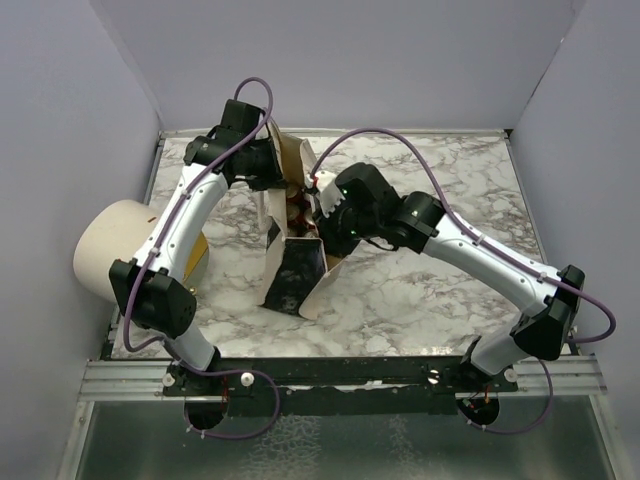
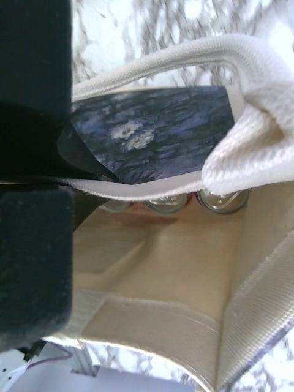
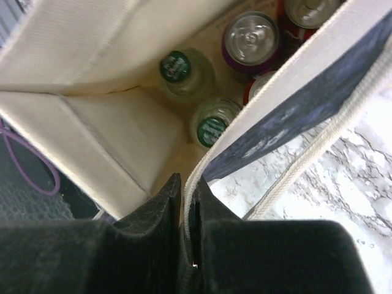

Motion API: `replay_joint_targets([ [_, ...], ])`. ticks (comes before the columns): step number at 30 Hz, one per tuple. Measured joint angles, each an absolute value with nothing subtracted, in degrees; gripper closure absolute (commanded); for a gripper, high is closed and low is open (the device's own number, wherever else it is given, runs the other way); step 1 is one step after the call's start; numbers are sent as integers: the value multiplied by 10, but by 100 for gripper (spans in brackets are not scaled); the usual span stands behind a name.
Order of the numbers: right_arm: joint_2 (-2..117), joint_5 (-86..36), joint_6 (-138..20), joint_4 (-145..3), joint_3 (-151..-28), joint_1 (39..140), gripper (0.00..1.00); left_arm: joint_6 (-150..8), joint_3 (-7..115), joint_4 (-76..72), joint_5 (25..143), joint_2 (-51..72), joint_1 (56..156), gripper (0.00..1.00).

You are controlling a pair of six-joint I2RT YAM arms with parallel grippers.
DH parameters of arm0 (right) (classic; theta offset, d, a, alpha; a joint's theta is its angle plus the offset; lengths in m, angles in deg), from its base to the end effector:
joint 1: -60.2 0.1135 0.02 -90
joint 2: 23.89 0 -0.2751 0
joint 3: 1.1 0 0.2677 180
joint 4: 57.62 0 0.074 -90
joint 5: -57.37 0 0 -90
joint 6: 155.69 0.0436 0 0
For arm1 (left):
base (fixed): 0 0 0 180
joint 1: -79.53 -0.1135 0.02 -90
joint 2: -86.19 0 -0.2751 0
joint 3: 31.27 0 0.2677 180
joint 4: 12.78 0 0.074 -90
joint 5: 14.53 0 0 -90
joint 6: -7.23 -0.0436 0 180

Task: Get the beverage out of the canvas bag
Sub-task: Adjust the canvas bag at the center of the board.

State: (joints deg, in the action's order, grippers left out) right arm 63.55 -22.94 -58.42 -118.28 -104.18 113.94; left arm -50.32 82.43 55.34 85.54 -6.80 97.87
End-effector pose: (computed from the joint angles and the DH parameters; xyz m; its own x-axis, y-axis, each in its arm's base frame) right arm 0.2000 0.2851 0.3778 -0.5245 -0.5041 -0.6861 -0.8053 0.5553 0.2076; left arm 0.3430 -0.1217 0.3968 -0.8162 -0.2860 -0.5020 -0.0187 0.8815 -0.4717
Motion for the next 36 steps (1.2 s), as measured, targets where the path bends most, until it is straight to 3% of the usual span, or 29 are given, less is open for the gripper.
replay_joint_targets([
  [9, 656, -178, -564, -1129, -1037, 1143, 78, -498, 825, 466, 983, -109, 982, 100],
  [14, 663, -187, -547, -1116, -1038, 1151, 74, -508, 788, 431, 993, -89, 989, 100],
  [20, 572, -269, -504, -1104, -954, 1165, 61, -550, 734, 421, 970, -28, 991, 100],
  [23, 524, -319, -491, -1129, -924, 1167, 54, -565, 730, 426, 958, -17, 991, 100],
  [28, 502, -400, -491, -1178, -931, 1169, 29, -575, 729, 427, 957, -15, 992, 100],
  [35, 533, -497, -555, -1232, -1072, 1170, 0, -583, 728, 427, 956, -15, 992, 100],
  [36, 538, -506, -568, -1230, -1096, 1170, 1, -583, 728, 427, 956, -15, 992, 100],
])
